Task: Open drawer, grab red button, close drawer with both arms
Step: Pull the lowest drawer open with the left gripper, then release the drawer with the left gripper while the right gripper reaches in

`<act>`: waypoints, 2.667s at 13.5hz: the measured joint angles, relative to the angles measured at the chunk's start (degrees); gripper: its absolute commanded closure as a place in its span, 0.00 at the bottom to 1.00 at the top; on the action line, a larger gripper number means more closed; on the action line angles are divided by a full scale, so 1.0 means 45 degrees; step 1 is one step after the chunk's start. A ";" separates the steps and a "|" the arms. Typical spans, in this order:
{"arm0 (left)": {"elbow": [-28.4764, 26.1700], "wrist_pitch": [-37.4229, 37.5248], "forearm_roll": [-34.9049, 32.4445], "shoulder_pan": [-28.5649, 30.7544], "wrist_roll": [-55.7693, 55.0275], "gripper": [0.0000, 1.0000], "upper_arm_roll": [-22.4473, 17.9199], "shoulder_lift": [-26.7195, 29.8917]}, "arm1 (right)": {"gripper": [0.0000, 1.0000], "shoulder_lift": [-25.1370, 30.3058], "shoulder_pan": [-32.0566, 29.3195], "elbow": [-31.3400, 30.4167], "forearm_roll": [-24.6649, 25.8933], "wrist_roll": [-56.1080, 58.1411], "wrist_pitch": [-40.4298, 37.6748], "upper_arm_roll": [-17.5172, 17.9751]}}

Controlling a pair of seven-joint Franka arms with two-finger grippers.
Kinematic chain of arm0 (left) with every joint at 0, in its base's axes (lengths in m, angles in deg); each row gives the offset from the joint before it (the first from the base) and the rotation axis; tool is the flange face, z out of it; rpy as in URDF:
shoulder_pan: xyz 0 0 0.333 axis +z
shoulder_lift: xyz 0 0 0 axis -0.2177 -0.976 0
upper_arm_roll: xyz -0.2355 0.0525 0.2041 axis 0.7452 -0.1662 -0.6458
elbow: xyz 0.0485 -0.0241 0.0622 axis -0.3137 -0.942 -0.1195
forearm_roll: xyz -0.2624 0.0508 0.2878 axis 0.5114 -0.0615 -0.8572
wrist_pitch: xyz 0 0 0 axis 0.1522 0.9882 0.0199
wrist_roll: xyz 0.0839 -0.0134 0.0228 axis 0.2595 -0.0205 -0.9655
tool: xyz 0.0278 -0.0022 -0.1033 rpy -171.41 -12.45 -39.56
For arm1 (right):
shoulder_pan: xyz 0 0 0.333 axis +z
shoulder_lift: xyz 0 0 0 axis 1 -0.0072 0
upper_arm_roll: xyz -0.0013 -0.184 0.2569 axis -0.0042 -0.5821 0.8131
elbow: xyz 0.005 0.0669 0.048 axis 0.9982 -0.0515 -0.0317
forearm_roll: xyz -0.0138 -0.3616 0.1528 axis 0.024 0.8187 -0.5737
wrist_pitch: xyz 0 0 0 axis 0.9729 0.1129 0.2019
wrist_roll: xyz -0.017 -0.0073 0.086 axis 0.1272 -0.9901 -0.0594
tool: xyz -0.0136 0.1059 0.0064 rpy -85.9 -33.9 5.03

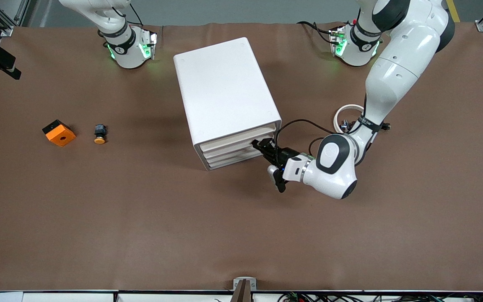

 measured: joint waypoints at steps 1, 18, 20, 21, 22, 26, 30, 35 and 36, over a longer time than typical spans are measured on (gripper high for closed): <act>0.0095 -0.0334 0.0000 0.0027 0.0228 1.00 -0.0063 0.0001 | 0.00 0.0000 0.0001 0.0000 0.0000 -0.0007 0.0000 0.0001; 0.1233 -0.4828 0.0000 0.0197 0.1075 1.00 -0.0945 0.0025 | 0.00 -0.0027 0.0004 0.0160 -0.0020 -0.0038 0.0109 -0.0018; 0.1288 -0.5356 -0.0001 0.0202 0.1111 1.00 -0.0950 0.0025 | 0.00 -0.0143 0.0003 0.0157 -0.0020 -0.0048 0.0107 -0.0031; 0.1293 -0.5582 -0.0001 0.0203 0.1114 1.00 -0.0950 0.0025 | 0.00 -0.0283 0.0004 0.0156 -0.0012 -0.0048 0.0112 -0.0027; 0.1293 -0.5741 -0.0001 0.0201 0.1116 1.00 -0.0950 0.0025 | 0.00 -0.0492 0.0004 0.0152 -0.0011 -0.0047 0.0149 -0.0021; 0.1296 -0.5895 0.0000 0.0180 0.1118 0.29 -0.0949 0.0025 | 0.00 -0.2245 0.0004 0.0126 -0.0008 0.0003 0.0425 -0.0030; 0.1318 -0.6905 0.0135 0.0135 0.0484 0.00 -0.0953 0.0009 | 0.00 -0.2859 0.0003 0.0298 0.0007 0.0705 0.0986 -0.0047; 0.1600 -0.7003 0.0661 0.0147 -0.0465 0.00 -0.0950 0.0073 | 0.00 -0.3309 -0.0061 0.0356 0.0085 0.1664 0.1768 -0.0173; 0.1715 -0.7027 0.0661 0.0178 -0.0618 0.00 -0.0954 0.0173 | 0.00 -0.3450 -0.0104 0.0355 0.0085 0.1693 0.1872 -0.0214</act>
